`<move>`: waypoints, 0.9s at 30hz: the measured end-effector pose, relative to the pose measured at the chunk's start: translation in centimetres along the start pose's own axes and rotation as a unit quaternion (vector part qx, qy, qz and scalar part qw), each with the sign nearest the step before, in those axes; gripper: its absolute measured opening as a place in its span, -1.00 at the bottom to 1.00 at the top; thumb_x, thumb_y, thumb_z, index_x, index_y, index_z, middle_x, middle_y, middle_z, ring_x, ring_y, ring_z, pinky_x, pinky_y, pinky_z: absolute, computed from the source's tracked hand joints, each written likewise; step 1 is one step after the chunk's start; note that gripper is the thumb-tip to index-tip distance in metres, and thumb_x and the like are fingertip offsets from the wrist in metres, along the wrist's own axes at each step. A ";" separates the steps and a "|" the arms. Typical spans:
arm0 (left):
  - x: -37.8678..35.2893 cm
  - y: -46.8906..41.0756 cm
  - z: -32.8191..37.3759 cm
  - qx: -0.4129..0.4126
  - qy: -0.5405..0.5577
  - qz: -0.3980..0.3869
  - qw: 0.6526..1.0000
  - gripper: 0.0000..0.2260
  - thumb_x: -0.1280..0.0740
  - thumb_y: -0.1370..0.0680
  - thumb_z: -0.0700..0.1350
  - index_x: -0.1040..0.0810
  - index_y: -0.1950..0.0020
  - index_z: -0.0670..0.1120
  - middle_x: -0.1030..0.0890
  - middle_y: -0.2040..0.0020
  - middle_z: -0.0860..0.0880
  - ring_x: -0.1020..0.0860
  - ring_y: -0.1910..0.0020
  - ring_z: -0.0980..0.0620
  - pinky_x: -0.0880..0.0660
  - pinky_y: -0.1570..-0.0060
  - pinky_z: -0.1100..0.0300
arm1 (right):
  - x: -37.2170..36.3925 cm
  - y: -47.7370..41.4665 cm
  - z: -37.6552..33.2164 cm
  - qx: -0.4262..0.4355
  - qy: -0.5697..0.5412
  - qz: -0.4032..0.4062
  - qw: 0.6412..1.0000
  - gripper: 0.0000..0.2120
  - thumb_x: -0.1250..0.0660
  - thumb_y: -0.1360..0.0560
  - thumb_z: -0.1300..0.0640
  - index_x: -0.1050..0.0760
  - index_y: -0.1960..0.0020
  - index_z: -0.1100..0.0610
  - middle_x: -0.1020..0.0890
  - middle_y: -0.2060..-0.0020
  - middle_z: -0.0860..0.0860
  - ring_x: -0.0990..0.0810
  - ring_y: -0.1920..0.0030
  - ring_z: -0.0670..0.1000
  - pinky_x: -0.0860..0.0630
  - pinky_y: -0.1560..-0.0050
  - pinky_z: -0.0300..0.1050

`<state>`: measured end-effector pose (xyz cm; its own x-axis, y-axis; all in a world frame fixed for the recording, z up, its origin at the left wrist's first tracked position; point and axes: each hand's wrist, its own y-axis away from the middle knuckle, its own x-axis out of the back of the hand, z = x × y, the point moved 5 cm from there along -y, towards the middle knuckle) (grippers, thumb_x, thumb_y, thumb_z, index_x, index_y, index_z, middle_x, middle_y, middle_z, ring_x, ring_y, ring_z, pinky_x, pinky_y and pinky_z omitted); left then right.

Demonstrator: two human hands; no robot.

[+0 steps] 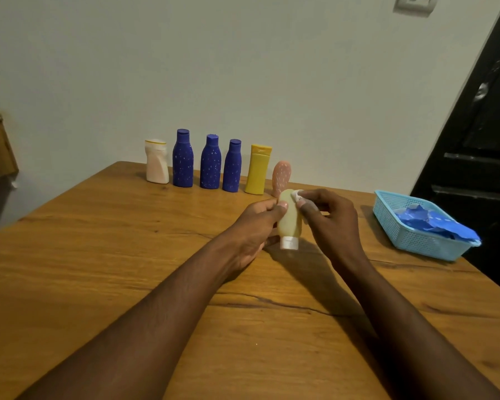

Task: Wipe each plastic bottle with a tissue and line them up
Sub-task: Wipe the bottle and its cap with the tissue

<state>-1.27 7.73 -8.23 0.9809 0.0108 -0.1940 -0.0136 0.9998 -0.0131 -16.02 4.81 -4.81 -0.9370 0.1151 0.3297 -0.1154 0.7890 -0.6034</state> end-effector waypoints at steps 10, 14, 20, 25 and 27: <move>-1.5 0.8 0.8 -0.117 -0.096 0.010 0.988 -0.76 -0.29 -0.71 -0.09 -0.61 -0.35 0.03 -0.64 -0.27 0.01 -0.62 -0.26 0.00 -0.65 -0.19 -0.02 | 2.8 0.1 -1.0 0.006 0.033 -0.003 0.999 -0.84 -0.33 -0.59 0.12 -0.54 -0.16 0.05 -0.58 -0.07 -0.07 -0.57 -0.04 -0.08 -0.62 0.03 -0.06; -2.8 0.2 1.8 -0.158 -0.117 0.014 0.980 -0.81 -0.31 -0.70 -0.13 -0.61 -0.18 0.15 -0.61 -0.22 0.11 -0.59 -0.21 0.07 -0.66 -0.10 0.13 | 5.8 0.9 -0.7 -0.013 0.040 -0.014 0.999 -0.82 -0.34 -0.56 0.18 -0.40 -0.12 0.05 -0.56 -0.02 -0.08 -0.58 0.05 -0.06 -0.63 0.15 -0.06; -6.5 -2.3 2.1 -0.196 -0.148 0.025 0.969 -0.78 -0.32 -0.69 -0.18 -0.62 -0.32 -0.05 -0.61 -0.14 0.11 -0.58 -0.19 0.05 -0.64 -0.13 0.12 | 9.3 1.7 1.8 -0.049 0.096 -0.037 0.993 -0.70 -0.30 -0.58 0.19 -0.53 -0.29 0.01 -0.60 -0.17 -0.12 -0.58 0.06 -0.13 -0.61 0.05 -0.11; -9.5 -5.6 1.2 -0.198 -0.176 0.045 0.963 -0.75 -0.34 -0.68 -0.17 -0.64 -0.35 -0.09 -0.67 -0.17 0.03 -0.61 -0.24 -0.02 -0.58 -0.28 -0.12 | 10.2 1.4 3.8 -0.060 0.115 -0.047 0.990 -0.59 -0.29 -0.59 0.19 -0.45 -0.44 0.06 -0.61 -0.24 0.05 -0.52 0.09 -0.19 -0.46 0.09 -0.29; -10.2 -7.1 0.6 -0.191 -0.189 0.044 0.962 -0.75 -0.35 -0.67 -0.15 -0.64 -0.35 -0.06 -0.68 -0.21 0.02 -0.61 -0.25 -0.01 -0.56 -0.31 -0.15 | 10.4 1.1 4.8 -0.077 0.108 -0.053 0.990 -0.57 -0.28 -0.61 0.16 -0.41 -0.47 0.07 -0.59 -0.26 0.09 -0.53 0.00 -0.14 -0.51 0.01 -0.23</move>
<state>-11.09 0.56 -5.57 0.9722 0.1727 0.1580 -0.1003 0.9172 -0.3856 -27.46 4.00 -5.51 -0.8279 0.1402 0.5431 -0.1419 0.8844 -0.4447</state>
